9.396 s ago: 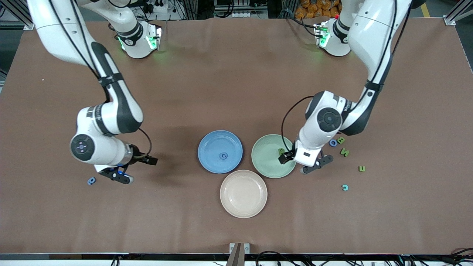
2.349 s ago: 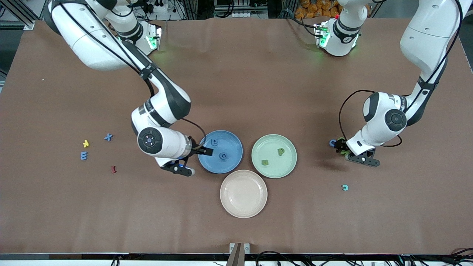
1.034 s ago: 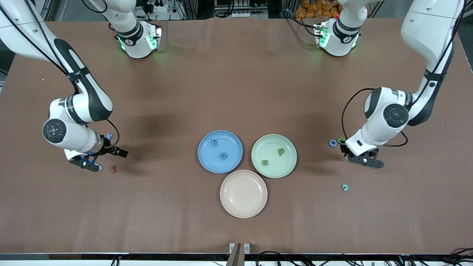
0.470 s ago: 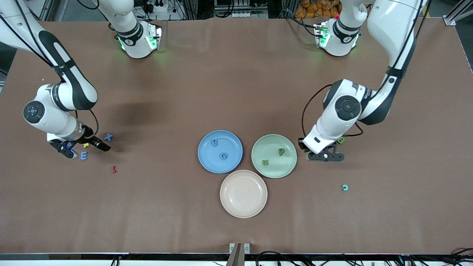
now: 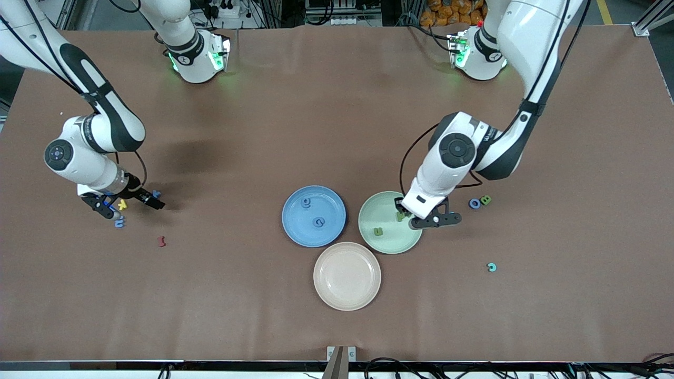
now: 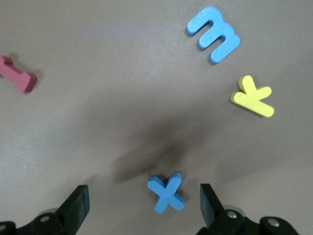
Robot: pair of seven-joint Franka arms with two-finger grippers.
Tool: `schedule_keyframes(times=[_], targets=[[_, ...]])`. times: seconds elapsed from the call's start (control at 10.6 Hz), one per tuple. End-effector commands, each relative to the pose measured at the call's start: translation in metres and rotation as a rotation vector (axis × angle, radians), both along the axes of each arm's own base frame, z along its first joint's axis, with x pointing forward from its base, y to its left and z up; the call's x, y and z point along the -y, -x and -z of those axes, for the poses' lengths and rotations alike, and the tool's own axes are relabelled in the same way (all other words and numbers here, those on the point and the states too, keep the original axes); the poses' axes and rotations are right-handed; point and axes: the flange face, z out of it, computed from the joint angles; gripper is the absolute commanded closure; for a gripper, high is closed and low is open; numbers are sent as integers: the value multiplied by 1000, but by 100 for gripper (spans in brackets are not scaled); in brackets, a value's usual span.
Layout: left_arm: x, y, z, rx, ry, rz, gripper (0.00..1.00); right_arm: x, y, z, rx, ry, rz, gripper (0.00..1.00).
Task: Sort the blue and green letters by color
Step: 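Place the N on the green plate while the right gripper grasps the x, then place the x on the blue plate while the left gripper grasps the B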
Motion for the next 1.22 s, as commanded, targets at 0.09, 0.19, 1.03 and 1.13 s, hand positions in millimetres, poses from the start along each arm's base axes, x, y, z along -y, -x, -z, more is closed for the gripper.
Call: schedule_keyframes(times=[0.09, 0.19, 1.03, 1.13], targets=[[9, -13, 5, -16, 16, -75, 0, -5, 7, 6, -15, -3, -128, 0], [4, -14, 5, -13, 11, -66, 0, -4, 8, 7, -14, -6, -168, 0], [-154, -34, 17, -31, -103, 540, 0, 6, 14, 11, -24, -14, -267, 100], [-160, -27, 22, -38, -127, 626, 0, 6, 14, 11, -24, -14, -267, 100]])
